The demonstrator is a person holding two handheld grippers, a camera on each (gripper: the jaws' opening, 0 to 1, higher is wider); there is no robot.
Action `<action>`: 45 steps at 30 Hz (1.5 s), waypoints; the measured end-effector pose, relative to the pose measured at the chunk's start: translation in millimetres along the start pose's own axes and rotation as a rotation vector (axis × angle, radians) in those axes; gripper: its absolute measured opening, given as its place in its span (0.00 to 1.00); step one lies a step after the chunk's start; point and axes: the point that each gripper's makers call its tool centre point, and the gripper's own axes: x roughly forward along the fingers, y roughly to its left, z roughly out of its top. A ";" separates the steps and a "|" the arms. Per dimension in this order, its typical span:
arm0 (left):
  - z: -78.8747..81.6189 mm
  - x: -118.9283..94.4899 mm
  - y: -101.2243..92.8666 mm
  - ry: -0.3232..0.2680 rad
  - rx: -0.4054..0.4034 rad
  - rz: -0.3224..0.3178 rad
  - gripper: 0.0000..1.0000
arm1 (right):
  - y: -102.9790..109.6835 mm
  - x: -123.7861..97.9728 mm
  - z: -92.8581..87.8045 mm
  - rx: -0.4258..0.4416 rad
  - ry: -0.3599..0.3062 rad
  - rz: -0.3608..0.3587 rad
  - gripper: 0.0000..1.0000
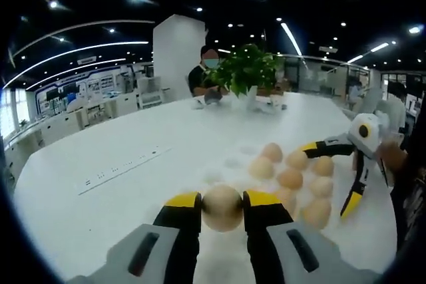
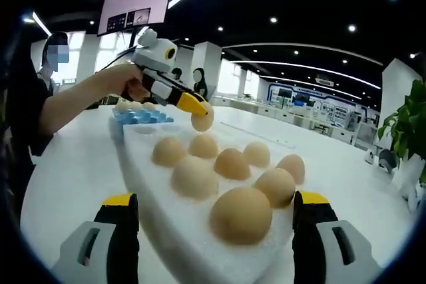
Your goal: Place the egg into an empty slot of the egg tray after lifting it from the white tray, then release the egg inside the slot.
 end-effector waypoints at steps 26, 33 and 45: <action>-17.8 -40.4 32.8 -0.009 -0.045 0.127 0.24 | 1.7 -2.2 1.2 0.014 -0.020 0.007 1.00; -21.2 -53.8 44.6 -0.017 -0.063 0.171 0.24 | 3.2 -3.1 1.4 0.016 -0.024 0.008 1.00; -22.2 -79.5 66.0 -0.042 -0.106 0.252 0.24 | 4.4 -3.5 1.9 0.015 -0.025 0.009 1.00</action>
